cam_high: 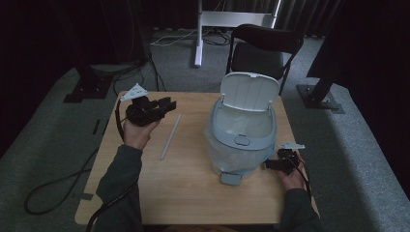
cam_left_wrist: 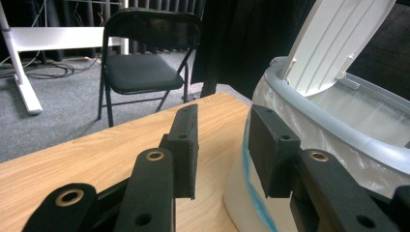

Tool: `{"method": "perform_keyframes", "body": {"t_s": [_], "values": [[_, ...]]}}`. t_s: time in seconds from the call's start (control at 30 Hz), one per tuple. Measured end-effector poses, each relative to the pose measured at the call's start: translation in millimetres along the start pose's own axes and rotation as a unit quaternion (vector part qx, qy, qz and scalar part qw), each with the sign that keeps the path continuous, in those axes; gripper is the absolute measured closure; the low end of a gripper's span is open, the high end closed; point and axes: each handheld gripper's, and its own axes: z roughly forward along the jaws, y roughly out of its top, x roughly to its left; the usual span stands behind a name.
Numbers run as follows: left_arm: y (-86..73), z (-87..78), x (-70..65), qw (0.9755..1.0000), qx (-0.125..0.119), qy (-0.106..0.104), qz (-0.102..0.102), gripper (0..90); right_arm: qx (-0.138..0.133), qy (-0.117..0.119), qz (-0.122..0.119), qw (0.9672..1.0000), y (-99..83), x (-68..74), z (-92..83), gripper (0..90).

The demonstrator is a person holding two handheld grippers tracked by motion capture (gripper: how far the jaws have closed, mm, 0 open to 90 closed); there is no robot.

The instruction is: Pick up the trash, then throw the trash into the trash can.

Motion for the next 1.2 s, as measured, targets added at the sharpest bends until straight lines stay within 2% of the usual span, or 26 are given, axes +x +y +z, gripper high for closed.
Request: {"method": "perform_keyframes", "body": {"t_s": [0.2, 0.63, 0.87, 1.03, 1.2], "values": [[-3.1, 0.1, 1.2, 0.9999, 0.007, 0.010, 0.002, 62.8, 0.000, 0.000, 0.000, 1.0000, 0.0, 0.0, -0.1, 11.6], [-14.6, -6.2, 12.6, 0.9992, 0.016, 0.035, -0.013, 60.7, 0.000, 0.000, 0.000, 1.0000, 0.0, 0.1, -0.1, 11.6], [-18.2, -8.9, 16.5, 0.9989, 0.018, 0.040, -0.017, 60.2, 0.000, 0.000, 0.000, 1.0000, -0.1, 0.3, -0.1, 11.6], [-22.2, -9.0, 20.4, 0.9983, 0.024, 0.049, -0.019, 60.2, 0.000, 0.001, 0.000, 1.0000, -0.3, 0.6, -0.3, 11.6], [-30.8, -6.6, 26.9, 0.9969, 0.039, 0.065, -0.021, 59.8, 0.000, 0.001, 0.000, 1.0000, -0.3, 0.7, -0.4, 11.7]]}}
